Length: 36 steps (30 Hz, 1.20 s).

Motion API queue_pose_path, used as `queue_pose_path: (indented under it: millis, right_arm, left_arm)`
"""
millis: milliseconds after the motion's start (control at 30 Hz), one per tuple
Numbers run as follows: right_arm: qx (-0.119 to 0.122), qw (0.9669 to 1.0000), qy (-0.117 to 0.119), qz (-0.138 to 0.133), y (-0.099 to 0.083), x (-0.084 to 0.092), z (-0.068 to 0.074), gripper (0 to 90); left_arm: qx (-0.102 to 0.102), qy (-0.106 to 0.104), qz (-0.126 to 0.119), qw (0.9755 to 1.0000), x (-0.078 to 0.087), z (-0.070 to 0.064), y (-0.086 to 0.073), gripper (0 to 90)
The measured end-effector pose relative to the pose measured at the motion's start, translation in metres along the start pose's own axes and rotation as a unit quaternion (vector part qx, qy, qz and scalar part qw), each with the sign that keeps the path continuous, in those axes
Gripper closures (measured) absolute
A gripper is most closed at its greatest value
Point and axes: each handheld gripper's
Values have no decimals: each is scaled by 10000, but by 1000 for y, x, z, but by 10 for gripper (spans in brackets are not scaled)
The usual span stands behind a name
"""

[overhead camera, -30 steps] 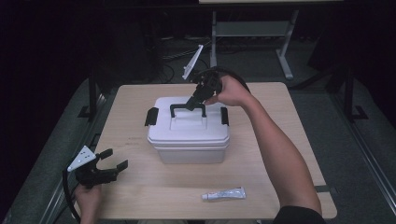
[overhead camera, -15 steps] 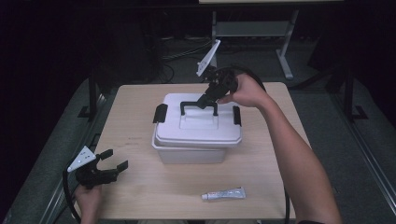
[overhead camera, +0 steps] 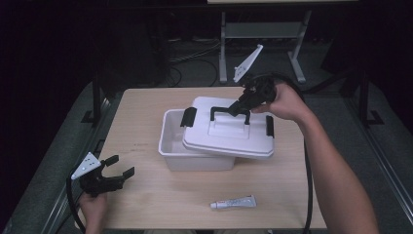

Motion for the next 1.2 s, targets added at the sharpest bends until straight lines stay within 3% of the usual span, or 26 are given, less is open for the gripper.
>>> queue_pose_path:
  millis: [700,1200]
  right_arm:
    - [-450,9983,-334,-169,-60,31,16,839]
    - [-750,9948,-624,-298,-105,57,36,839]
  left_arm:
    - [45,46,-104,9999,2,1,2,141]
    - [25,105,-103,9999,4,4,1,141]
Point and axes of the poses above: each handheld gripper's, and its own axes: x roughly backward along the jaws, y roughly out of its top, z roughly to its left, and after that the axes turned 7 degrees about y, right-handed
